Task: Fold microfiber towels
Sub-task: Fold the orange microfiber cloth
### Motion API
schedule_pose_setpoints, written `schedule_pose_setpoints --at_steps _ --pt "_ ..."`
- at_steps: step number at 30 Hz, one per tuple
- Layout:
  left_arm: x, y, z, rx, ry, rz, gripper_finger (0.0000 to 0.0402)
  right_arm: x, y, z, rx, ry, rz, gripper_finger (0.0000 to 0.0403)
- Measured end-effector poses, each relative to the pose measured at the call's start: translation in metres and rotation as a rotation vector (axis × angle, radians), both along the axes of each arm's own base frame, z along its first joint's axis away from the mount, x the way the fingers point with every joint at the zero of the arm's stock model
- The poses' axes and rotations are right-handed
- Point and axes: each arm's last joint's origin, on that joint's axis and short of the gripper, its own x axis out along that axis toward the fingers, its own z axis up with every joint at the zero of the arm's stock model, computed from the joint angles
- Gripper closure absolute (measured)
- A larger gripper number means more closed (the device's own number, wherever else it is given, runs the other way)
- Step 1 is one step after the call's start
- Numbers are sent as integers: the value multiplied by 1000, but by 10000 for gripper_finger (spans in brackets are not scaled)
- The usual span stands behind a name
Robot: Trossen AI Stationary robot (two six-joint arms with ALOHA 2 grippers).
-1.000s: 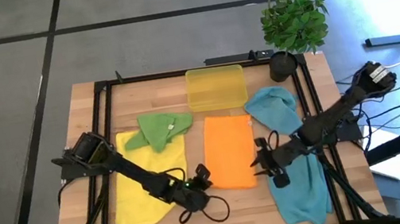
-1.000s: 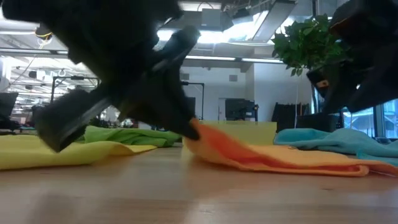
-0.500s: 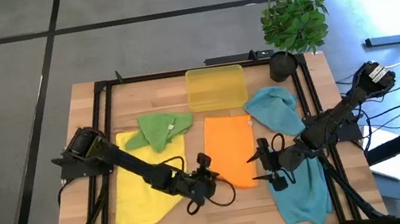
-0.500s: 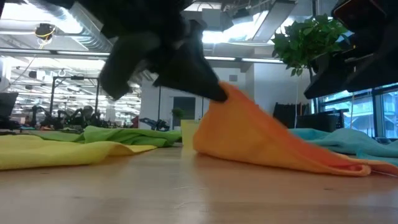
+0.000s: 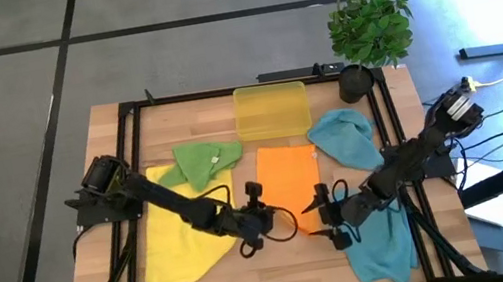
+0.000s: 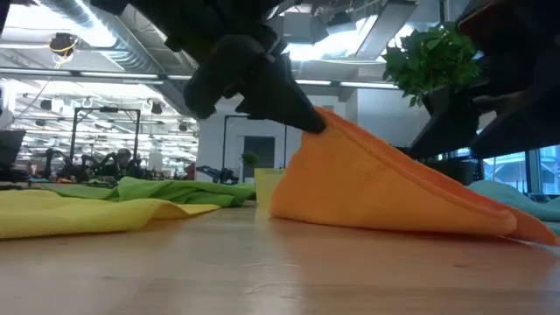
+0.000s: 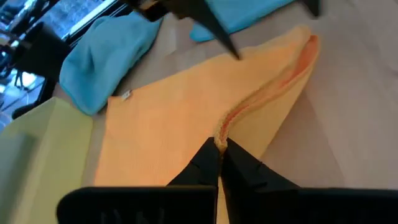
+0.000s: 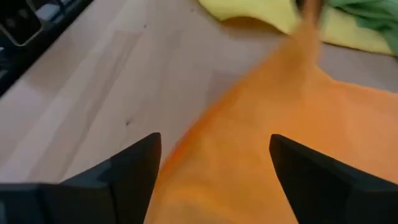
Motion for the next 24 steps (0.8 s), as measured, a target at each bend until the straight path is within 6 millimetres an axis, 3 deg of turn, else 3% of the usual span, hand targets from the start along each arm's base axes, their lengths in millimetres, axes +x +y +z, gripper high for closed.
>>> schedule_pose_setpoints --at_steps 6,17,24 --pt "3 10 0 -7 -3 32 401 14 28 12 7 37 174 102" --pt "4 12 0 -8 0 31 402 27 41 8 -86 351 47 144" --pt "4 12 0 -8 3 32 401 31 52 21 -125 329 19 148"
